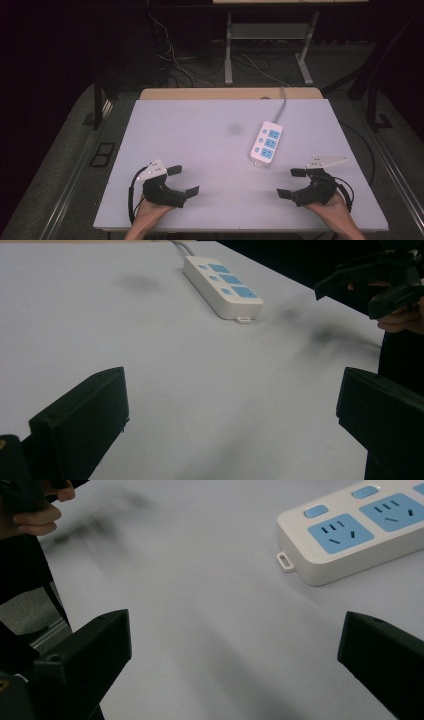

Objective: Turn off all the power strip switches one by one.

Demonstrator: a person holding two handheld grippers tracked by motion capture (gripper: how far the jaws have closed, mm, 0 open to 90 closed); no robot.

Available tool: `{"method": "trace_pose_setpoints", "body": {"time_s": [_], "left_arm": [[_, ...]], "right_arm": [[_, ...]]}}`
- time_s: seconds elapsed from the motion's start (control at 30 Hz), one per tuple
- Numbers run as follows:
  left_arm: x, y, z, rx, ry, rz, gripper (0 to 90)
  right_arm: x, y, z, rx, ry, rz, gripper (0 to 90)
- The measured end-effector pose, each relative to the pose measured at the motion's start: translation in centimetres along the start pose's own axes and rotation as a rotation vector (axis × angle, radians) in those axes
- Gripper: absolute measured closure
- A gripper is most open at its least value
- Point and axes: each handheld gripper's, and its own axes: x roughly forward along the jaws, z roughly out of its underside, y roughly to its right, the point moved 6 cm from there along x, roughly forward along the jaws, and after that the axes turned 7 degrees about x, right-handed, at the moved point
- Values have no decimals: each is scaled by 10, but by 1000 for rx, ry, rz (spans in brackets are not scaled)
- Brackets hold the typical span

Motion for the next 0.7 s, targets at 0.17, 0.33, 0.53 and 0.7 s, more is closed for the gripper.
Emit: {"method": "trace_pose_setpoints", "body": {"time_s": [0.17, 0.33, 0.53, 0.7], "left_arm": [[2, 1, 0, 2, -4, 7, 0], [3, 2, 1, 6, -9, 9, 0], [3, 1, 1, 2, -6, 8, 0], [2, 0, 1, 4, -6, 11, 0]], "right_arm": [[-1, 0, -7, -20, -16, 2, 6], [-4, -1, -16, -35, -26, 6, 6], [-7, -2, -28, -52, -34, 8, 6], [-8, -1, -34, -58, -41, 7, 6]]}}
